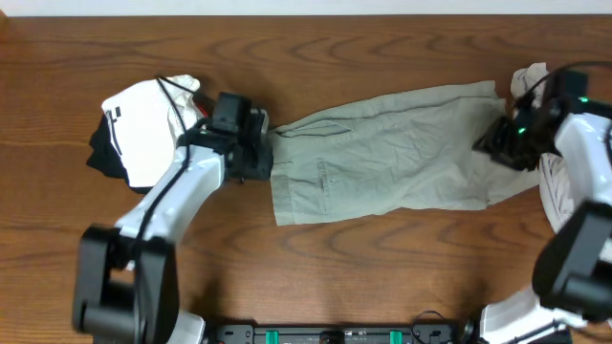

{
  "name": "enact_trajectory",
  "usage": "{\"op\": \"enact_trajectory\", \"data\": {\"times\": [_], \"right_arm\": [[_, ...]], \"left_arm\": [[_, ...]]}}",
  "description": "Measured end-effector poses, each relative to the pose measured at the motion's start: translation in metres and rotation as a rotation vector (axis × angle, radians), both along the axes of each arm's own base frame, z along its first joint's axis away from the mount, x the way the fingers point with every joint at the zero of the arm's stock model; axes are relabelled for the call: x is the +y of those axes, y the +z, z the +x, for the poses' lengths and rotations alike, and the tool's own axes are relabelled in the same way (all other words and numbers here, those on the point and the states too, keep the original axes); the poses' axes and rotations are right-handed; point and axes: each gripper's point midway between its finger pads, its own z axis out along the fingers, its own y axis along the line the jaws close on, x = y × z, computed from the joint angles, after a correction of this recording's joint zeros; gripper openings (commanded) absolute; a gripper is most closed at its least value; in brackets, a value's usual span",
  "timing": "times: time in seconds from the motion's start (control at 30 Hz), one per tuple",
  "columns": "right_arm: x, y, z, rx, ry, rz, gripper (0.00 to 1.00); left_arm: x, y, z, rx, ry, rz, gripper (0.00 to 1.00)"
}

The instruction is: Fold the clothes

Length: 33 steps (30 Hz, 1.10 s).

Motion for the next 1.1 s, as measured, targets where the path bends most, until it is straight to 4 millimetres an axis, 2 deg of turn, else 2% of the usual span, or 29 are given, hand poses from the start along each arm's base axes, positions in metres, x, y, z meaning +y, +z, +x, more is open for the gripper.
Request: {"op": "enact_trajectory", "data": {"times": [0.03,0.1,0.17,0.2,0.3,0.43,0.57,0.7,0.83,0.97,1.07,1.1], "right_arm": [[0.002,0.011,0.0,-0.023,0.007,0.003,0.36],[0.008,0.024,-0.003,-0.047,0.022,0.022,0.24],[0.016,0.027,-0.001,-0.063,0.043,0.051,0.13],[0.021,0.027,0.002,-0.077,0.057,0.063,0.11],[0.046,0.023,0.014,-0.115,0.125,0.088,0.09],[0.088,0.008,0.02,-0.094,0.215,0.108,0.05],[0.123,-0.019,0.014,-0.008,0.283,0.129,0.01],[0.146,-0.044,-0.012,0.141,0.321,0.142,0.01],[0.153,-0.05,-0.032,0.225,0.342,0.136,0.07],[0.149,-0.049,-0.059,0.328,0.368,0.132,0.3],[0.14,-0.048,-0.078,0.409,0.388,0.096,0.44],[0.137,-0.048,-0.081,0.422,0.395,0.078,0.46]], "left_arm": [[-0.003,0.01,0.002,-0.027,-0.007,-0.012,0.32],[-0.015,0.027,0.006,-0.079,-0.035,-0.034,0.32],[-0.03,0.032,0.007,-0.109,-0.085,-0.046,0.32],[-0.04,0.03,0.007,-0.118,-0.119,-0.047,0.31],[-0.066,0.015,0.007,-0.126,-0.196,-0.049,0.27],[-0.089,-0.018,0.007,-0.099,-0.261,-0.042,0.25],[-0.094,-0.043,0.015,-0.093,-0.265,-0.026,0.23],[-0.081,-0.058,0.024,-0.096,-0.225,0.038,0.23],[-0.067,-0.064,0.032,-0.106,-0.187,0.083,0.22],[-0.053,-0.064,0.04,-0.11,-0.14,0.101,0.22],[-0.043,-0.064,0.045,-0.112,-0.11,0.113,0.22],[-0.041,-0.064,0.045,-0.112,-0.102,0.115,0.22]]}}
